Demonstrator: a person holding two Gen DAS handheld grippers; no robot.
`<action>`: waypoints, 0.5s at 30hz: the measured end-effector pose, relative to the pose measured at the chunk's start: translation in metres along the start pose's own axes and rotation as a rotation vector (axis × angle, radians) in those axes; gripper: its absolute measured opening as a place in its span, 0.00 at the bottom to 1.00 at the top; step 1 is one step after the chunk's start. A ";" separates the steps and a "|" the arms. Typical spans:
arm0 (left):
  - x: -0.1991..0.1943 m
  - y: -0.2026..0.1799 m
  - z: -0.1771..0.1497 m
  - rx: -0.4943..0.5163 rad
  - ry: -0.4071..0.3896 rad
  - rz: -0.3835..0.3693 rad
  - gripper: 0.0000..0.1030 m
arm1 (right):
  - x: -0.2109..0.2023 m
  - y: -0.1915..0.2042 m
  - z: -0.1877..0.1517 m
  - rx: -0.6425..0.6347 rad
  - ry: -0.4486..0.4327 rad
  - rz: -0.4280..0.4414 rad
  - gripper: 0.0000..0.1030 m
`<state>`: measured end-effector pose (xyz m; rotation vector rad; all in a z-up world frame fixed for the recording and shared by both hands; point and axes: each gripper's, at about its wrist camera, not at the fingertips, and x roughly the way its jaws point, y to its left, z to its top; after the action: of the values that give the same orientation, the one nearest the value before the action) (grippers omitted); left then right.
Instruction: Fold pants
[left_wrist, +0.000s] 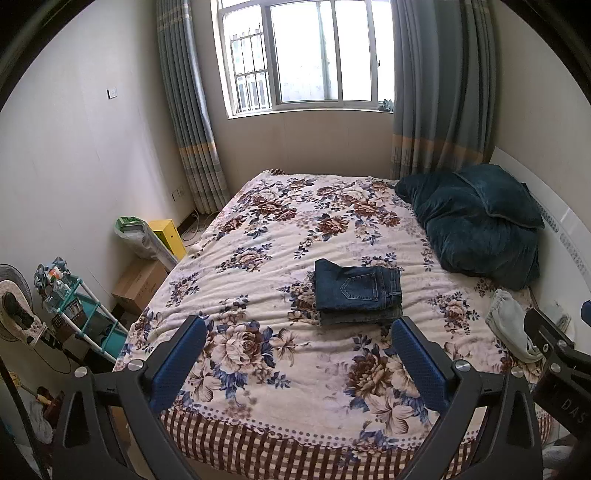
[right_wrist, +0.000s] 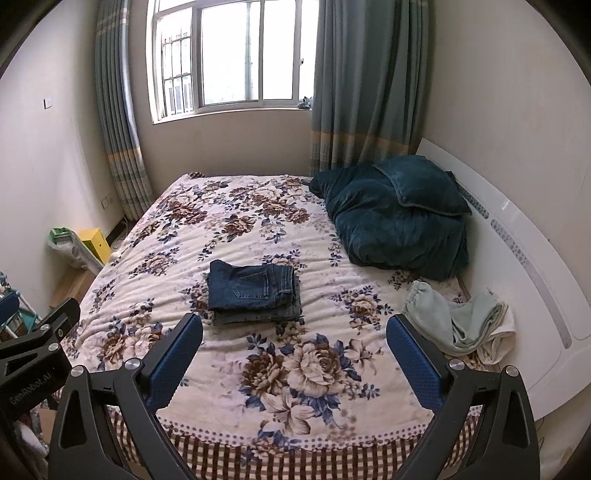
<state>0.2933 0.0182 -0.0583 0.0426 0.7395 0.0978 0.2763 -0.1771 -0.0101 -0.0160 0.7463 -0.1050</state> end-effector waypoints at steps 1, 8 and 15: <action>0.000 0.000 0.001 0.000 0.000 0.000 1.00 | 0.000 0.000 0.000 -0.003 -0.001 -0.003 0.99; -0.002 0.000 0.000 -0.005 0.002 -0.002 1.00 | -0.001 0.002 0.001 -0.006 -0.003 -0.004 0.99; -0.006 -0.004 -0.002 -0.002 -0.018 -0.001 1.00 | -0.001 0.001 0.001 -0.006 -0.002 -0.004 0.99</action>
<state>0.2877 0.0141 -0.0563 0.0415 0.7212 0.0969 0.2765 -0.1757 -0.0091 -0.0231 0.7448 -0.1061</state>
